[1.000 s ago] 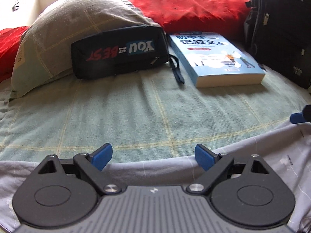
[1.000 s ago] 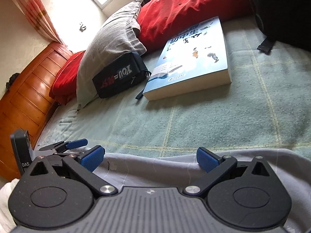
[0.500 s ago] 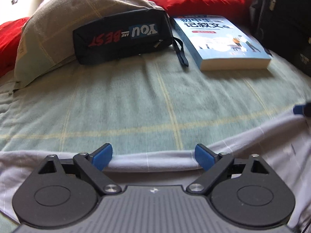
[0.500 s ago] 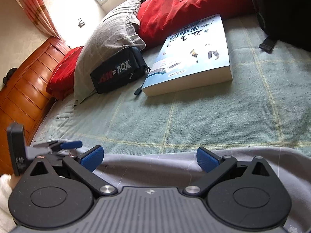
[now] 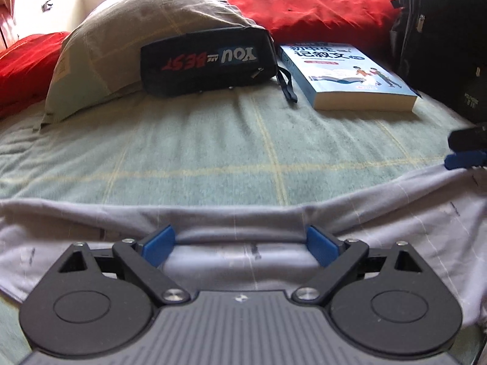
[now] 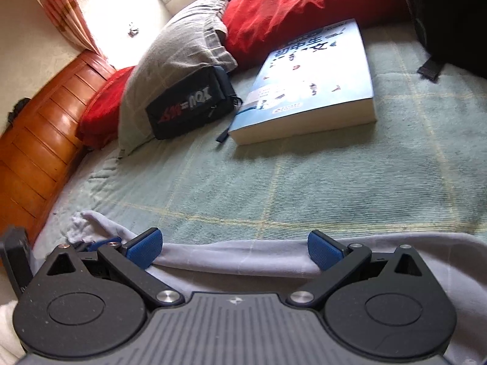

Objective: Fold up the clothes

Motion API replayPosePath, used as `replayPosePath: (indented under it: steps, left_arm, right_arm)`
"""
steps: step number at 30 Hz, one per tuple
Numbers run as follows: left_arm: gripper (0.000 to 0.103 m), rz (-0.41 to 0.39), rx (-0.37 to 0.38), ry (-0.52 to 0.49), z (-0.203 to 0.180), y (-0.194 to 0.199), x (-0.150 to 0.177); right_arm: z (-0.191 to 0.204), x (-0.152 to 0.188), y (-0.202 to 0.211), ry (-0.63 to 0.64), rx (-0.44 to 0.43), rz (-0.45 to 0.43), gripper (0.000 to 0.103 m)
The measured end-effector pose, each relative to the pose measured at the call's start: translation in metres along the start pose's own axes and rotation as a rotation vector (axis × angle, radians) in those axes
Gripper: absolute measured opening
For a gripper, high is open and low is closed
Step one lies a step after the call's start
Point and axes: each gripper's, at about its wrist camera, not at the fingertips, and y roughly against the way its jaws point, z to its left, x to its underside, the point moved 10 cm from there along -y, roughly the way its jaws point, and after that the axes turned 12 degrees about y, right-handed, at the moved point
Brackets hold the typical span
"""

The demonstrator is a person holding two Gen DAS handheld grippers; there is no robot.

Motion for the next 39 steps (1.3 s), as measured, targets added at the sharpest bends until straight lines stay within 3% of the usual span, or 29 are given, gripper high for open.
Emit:
replayPosePath:
  steps: [6,9,14,18,22,24,27,31,33,36,39]
  left_arm:
    - [0.095,-0.033,0.012,0.046,0.004,0.003,0.005]
    - [0.095,-0.045,0.027,0.052,0.007,0.008,0.009]
    - [0.095,0.000,0.082,0.053,0.018,0.025,0.013]
    - [0.095,0.046,0.079,0.028,0.027,0.031,0.020]
    - [0.095,0.058,0.075,-0.005,0.038,0.047,0.026]
    - [0.095,0.028,0.076,-0.007,0.048,0.058,0.020]
    - [0.095,-0.030,0.084,0.040,0.064,0.069,0.003]
    - [0.095,-0.061,0.121,0.126,0.067,0.064,-0.021]
    - [0.095,-0.087,0.131,0.134,0.060,0.051,-0.033]
    - [0.095,-0.112,0.094,0.125,0.047,0.023,-0.053]
    - [0.093,-0.087,0.037,0.101,0.041,-0.002,-0.054]
  right_arm:
    - [0.024,-0.001,-0.008,0.042,-0.085,-0.026,0.103]
    - [0.041,-0.006,-0.020,0.078,-0.078,-0.018,0.103]
    - [0.069,-0.020,-0.053,0.106,-0.153,0.123,0.103]
    - [0.075,-0.020,-0.087,0.103,-0.165,0.244,0.103]
    - [0.086,-0.009,-0.092,0.072,-0.210,0.245,0.103]
    - [0.104,0.001,-0.078,0.130,-0.234,0.216,0.103]
    - [0.132,0.024,-0.059,0.308,-0.208,0.177,0.103]
    - [0.154,0.066,-0.059,0.527,-0.141,0.234,0.103]
    - [0.158,0.074,-0.060,0.602,-0.098,0.221,0.103]
    - [0.157,0.074,-0.060,0.585,-0.090,0.214,0.103]
    - [0.154,0.069,-0.058,0.522,-0.106,0.202,0.103]
